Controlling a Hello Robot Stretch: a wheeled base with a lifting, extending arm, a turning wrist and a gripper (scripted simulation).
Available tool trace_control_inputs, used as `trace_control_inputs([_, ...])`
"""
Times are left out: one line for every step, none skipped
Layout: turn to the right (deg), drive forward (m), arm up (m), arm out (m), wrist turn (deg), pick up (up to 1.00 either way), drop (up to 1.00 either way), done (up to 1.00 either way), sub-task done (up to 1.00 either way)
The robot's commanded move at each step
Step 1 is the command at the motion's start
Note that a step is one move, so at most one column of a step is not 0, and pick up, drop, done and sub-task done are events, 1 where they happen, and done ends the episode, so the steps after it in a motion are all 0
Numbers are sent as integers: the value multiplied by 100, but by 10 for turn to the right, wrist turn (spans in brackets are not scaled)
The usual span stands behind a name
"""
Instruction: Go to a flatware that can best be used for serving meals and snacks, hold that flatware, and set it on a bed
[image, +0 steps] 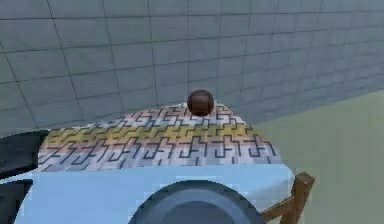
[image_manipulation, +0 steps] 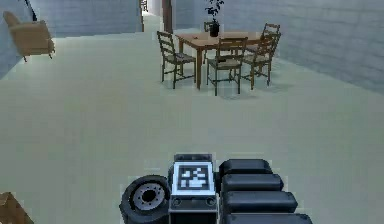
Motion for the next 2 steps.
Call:
trace_control_inputs([420, 0, 0, 0, 0, 0, 0, 0, 0])
trace_control_inputs([-450, 0, 0, 0, 0, 0, 0, 0, 0])
